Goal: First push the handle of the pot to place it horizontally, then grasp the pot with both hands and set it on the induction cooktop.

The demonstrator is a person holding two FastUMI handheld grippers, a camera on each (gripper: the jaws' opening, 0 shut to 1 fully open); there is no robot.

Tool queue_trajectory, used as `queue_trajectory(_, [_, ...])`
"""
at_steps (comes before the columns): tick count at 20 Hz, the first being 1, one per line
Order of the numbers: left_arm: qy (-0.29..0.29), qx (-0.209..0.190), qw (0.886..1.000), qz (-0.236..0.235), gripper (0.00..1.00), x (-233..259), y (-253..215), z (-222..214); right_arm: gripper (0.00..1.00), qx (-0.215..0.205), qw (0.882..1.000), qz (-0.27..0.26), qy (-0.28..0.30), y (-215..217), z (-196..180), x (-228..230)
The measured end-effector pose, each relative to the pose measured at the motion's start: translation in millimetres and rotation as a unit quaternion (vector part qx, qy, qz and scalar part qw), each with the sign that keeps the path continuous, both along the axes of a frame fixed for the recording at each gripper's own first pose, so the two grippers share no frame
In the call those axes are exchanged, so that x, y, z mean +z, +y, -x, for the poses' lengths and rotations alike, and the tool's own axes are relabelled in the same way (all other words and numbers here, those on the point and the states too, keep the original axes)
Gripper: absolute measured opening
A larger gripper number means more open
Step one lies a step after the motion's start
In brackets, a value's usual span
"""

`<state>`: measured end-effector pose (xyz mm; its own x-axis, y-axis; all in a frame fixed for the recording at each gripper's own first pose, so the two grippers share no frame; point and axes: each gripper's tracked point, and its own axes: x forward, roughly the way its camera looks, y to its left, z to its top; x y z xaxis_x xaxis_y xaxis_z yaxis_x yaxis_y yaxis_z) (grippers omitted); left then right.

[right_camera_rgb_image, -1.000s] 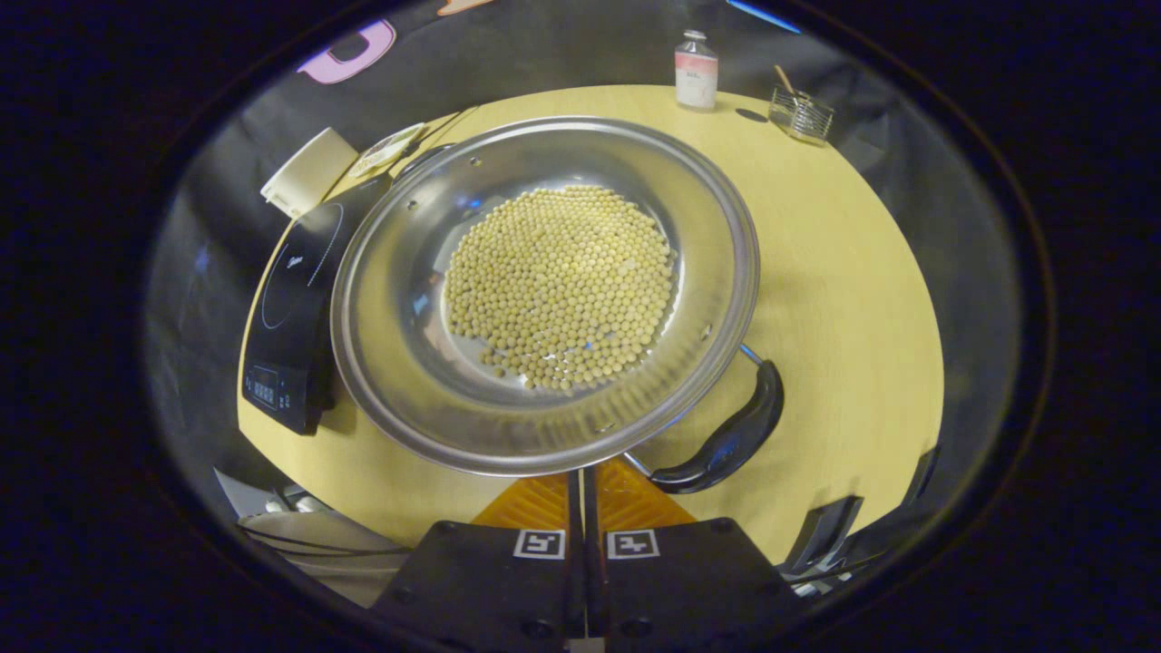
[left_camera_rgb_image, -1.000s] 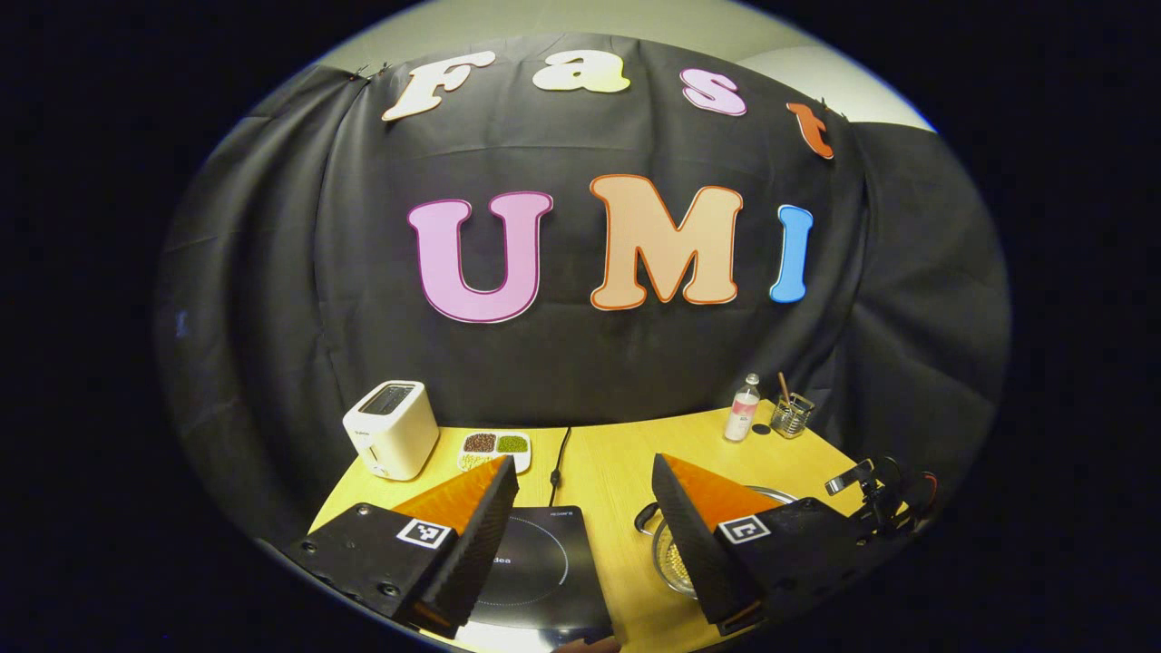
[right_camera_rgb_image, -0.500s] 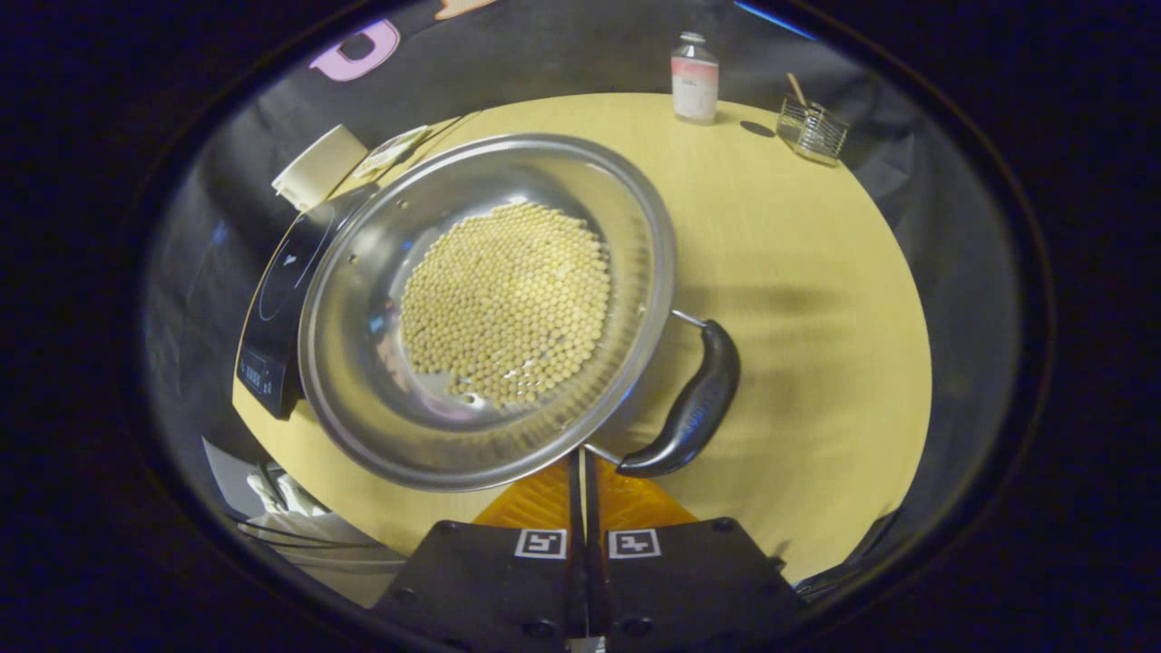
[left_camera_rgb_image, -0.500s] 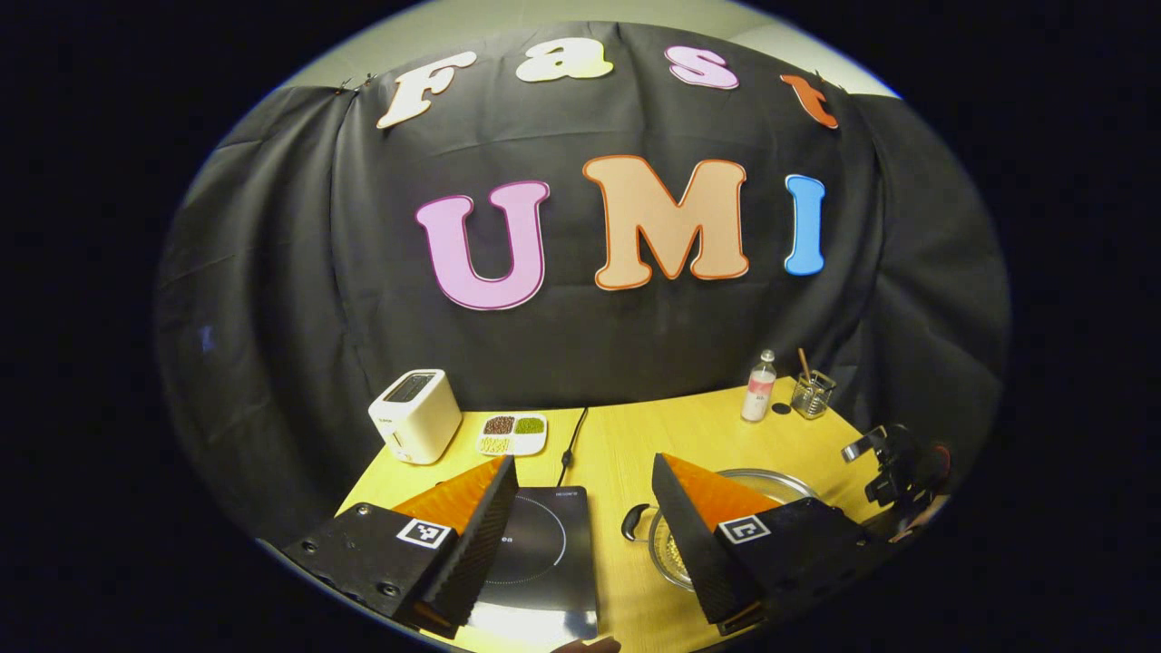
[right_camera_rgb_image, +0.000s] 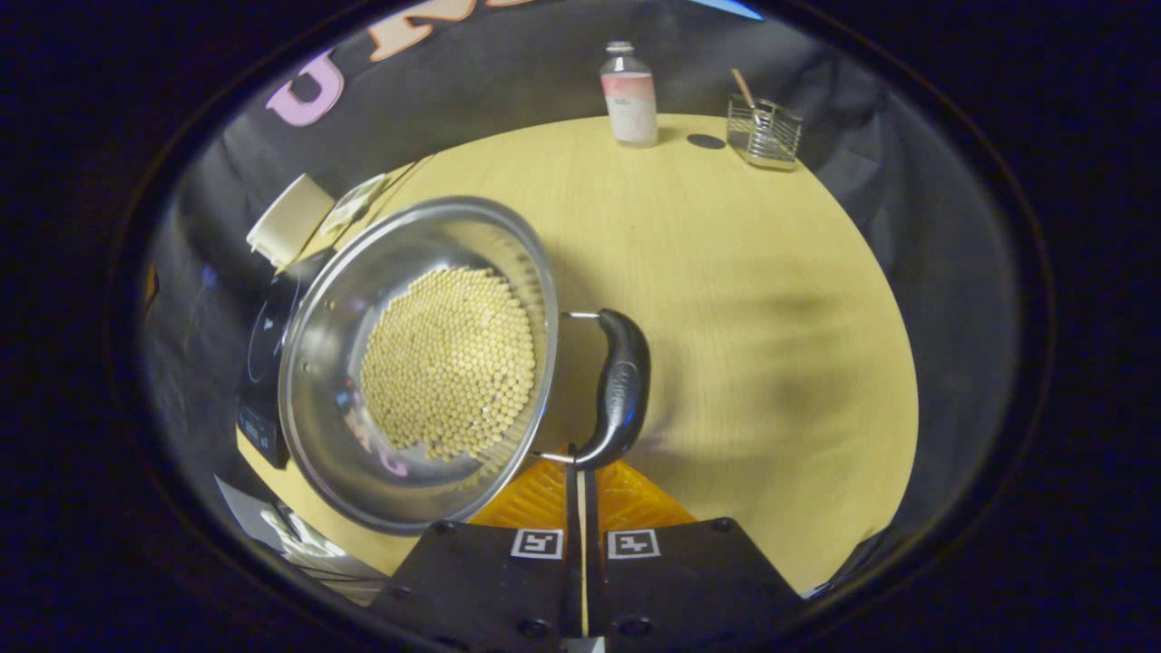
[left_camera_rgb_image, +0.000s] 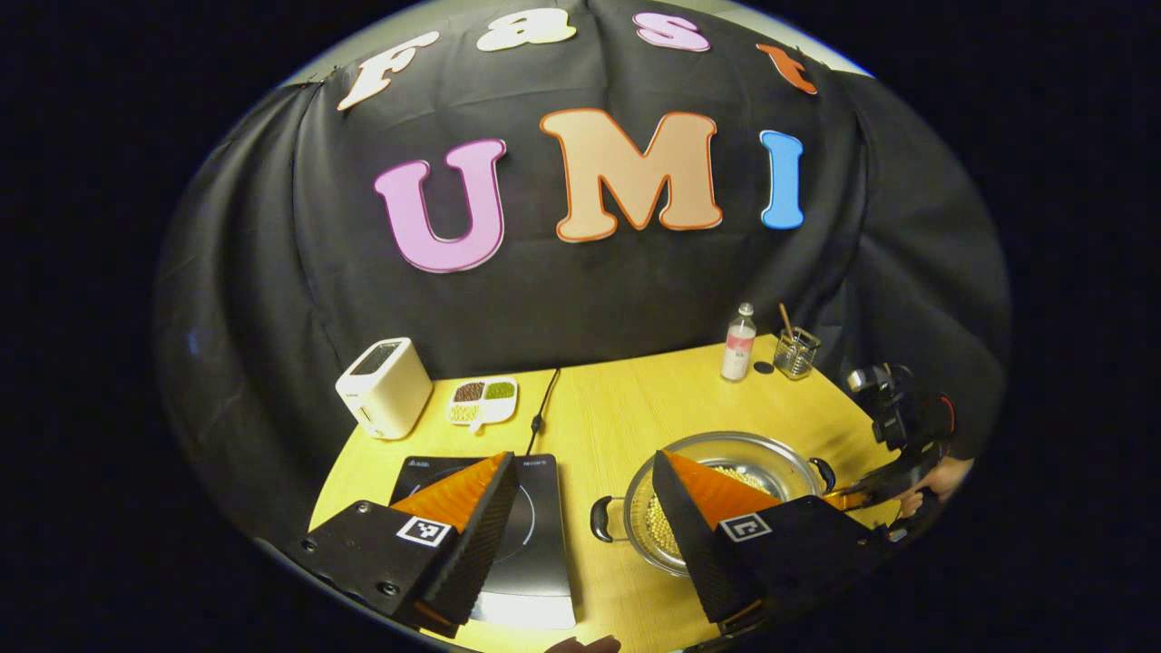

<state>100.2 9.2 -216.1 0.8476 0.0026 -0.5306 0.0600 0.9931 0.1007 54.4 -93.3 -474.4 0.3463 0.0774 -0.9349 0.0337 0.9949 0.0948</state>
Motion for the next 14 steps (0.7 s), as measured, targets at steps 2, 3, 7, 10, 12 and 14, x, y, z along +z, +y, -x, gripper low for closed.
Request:
queue_trajectory(2, [0.010, 0.006, 1.000, 0.011, 0.92, -11.7, 0.5, 0.8, 0.00, -0.005, 1.000, -0.002, -0.007, -3.5, -5.0, 4.9])
queue_trajectory(3, [0.015, 0.010, 1.000, 0.015, 0.92, -15.1, 1.9, 2.4, 0.04, -0.007, 1.000, 0.003, -0.009, -5.8, -4.4, 6.9])
queue_trajectory(7, [0.034, 0.012, 0.999, 0.023, 0.92, -32.1, 4.6, 5.1, 0.03, -0.023, 0.999, 0.023, -0.028, -18.1, -6.2, 26.5])
queue_trajectory(10, [0.049, 0.013, 0.998, 0.033, 0.92, -44.4, 3.9, 5.9, 0.02, -0.064, 0.995, 0.022, -0.074, -27.6, -27.0, 49.4])
queue_trajectory(12, [0.061, 0.015, 0.997, 0.047, 0.92, -53.9, 0.6, 6.9, 0.07, -0.086, 0.992, 0.016, -0.088, -27.2, -40.0, 54.7])
queue_trajectory(14, [0.073, 0.015, 0.996, 0.057, 0.92, -63.8, -2.4, 6.4, 0.12, -0.086, 0.992, 0.013, -0.090, -22.3, -45.1, 56.4])
